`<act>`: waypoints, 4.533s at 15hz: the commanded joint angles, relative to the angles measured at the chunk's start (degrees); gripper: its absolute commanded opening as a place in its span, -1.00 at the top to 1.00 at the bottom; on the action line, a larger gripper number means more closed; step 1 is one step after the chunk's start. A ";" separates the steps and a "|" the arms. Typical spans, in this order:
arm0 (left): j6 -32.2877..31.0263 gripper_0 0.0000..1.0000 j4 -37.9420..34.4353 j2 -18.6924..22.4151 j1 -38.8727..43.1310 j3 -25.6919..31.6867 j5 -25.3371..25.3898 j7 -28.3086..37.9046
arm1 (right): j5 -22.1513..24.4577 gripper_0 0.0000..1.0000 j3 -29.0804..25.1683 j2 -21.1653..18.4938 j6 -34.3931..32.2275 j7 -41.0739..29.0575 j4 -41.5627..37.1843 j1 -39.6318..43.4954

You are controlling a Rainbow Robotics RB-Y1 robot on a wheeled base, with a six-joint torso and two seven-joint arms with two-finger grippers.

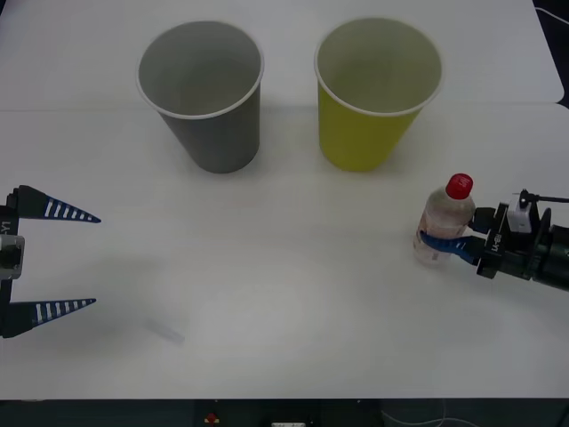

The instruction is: Put the can into the green bin and the plastic bottle into the gray bin

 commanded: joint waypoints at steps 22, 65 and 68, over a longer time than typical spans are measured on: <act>0.00 -1.00 0.00 0.00 0.00 0.00 0.00 0.00 | 16.55 1.00 4.87 -30.24 22.69 -95.64 -73.88 8.91; 0.00 -1.00 0.00 0.00 0.00 0.00 0.00 0.00 | 41.95 -1.00 49.95 14.14 25.33 -88.96 2.93 -71.33; 0.00 -1.00 0.00 0.00 0.00 0.00 0.00 0.00 | 41.60 -1.00 49.95 13.88 25.33 -88.79 2.93 -71.42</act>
